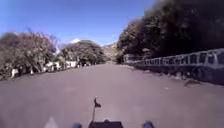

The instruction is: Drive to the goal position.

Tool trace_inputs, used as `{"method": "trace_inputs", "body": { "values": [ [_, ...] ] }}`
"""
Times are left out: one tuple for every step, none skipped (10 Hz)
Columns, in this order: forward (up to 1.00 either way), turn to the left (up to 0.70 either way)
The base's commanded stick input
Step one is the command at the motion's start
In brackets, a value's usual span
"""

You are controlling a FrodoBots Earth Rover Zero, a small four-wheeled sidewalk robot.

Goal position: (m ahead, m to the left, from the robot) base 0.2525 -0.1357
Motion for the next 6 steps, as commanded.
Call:
{"method": "trace_inputs", "body": {
  "values": [
    [0.50, 0.00],
    [0.50, 0.00],
    [0.50, 0.00],
    [0.50, 0.00],
    [0.50, 0.00],
    [0.50, 0.00]
  ]
}}
